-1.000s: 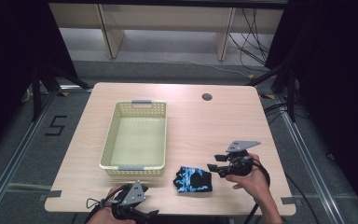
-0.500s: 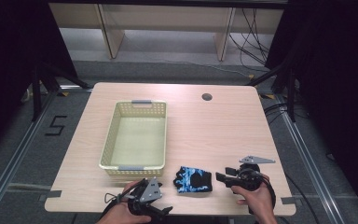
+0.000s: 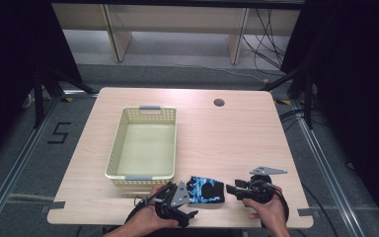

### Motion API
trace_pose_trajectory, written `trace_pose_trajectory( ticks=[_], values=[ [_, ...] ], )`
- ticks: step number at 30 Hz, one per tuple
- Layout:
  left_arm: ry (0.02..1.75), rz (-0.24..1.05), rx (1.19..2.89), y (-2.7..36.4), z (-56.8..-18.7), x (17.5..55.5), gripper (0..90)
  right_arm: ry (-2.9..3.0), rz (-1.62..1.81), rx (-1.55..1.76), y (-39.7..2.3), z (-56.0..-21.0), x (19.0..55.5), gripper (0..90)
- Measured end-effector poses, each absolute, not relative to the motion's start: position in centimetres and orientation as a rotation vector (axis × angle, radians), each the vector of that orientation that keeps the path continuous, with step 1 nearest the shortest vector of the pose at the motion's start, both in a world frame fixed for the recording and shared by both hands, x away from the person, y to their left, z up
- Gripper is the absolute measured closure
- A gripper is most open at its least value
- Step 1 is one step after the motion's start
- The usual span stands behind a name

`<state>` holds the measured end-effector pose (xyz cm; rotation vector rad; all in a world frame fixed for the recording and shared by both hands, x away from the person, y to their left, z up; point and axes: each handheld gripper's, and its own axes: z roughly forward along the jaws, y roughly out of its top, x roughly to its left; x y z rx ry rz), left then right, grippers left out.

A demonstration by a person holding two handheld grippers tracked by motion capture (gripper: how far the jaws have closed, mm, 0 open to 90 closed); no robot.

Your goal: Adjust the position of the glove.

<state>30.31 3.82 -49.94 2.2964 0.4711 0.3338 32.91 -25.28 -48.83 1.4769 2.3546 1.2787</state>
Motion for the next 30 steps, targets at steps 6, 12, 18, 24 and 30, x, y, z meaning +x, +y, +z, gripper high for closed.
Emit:
trace_pose_trajectory(
  ticks=[6, 12, 18, 24, 30],
  values=[
    [0.469, 0.323, 2.306, 3.2, -50.3, 31.0, 20.9, 2.37, 1.26, 1.473, -24.9, -48.9, 32.9, 50.6],
    [0.482, 0.311, 2.32, 2.9, -50.7, 31.3, 20.8, 2.363, 1.277, 1.531, -24.6, -49.1, 32.8, 51.1],
    [0.501, 0.296, 2.327, 2.5, -51.3, 31.7, 21.4, 2.389, 1.287, 1.518, -24.4, -49.6, 32.9, 52.2],
    [0.507, 0.284, 2.335, 2.6, -51.2, 31.7, 28.6, 2.378, 1.289, 1.575, -23.8, -50.2, 33.0, 53.7],
    [0.475, 0.293, 2.324, 2.9, -51.1, 31.8, 44.4, 2.361, 1.32, 1.604, -23.8, -50.7, 33.0, 54.4]
  ],
)
